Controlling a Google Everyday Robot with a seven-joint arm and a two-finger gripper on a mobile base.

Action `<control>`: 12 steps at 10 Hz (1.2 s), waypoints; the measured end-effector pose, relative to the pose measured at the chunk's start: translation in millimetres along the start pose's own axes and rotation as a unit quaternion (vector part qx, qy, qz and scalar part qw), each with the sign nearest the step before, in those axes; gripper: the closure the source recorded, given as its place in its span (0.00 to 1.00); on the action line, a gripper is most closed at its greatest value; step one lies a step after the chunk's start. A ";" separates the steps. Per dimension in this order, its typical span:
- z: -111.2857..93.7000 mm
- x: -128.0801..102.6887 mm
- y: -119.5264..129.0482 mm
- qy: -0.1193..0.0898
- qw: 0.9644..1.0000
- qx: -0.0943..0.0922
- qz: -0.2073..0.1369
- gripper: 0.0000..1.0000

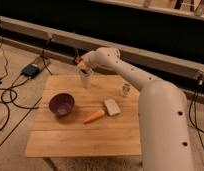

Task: Place the eraser in the ceramic cup

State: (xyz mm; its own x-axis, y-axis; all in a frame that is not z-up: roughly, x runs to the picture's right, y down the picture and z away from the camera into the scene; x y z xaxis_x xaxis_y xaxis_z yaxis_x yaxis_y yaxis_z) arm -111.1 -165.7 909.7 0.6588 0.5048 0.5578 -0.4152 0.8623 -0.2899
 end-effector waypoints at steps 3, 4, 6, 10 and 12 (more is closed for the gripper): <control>-1.4 6.1 -6.3 -0.001 1.000 0.010 0.016 0.24; -2.0 8.2 -7.1 0.000 1.000 0.012 0.021 0.20; -2.3 9.5 -6.1 0.002 1.000 0.013 0.027 0.20; -3.2 7.9 -1.8 0.004 0.999 0.013 0.032 0.20; -5.9 6.4 -1.8 0.005 0.999 0.014 0.033 0.20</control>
State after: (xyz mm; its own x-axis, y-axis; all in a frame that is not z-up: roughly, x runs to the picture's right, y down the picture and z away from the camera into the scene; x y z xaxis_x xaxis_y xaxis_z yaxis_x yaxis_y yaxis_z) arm -102.5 -163.7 909.2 0.6361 0.5603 0.5305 -0.4753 0.8261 -0.3026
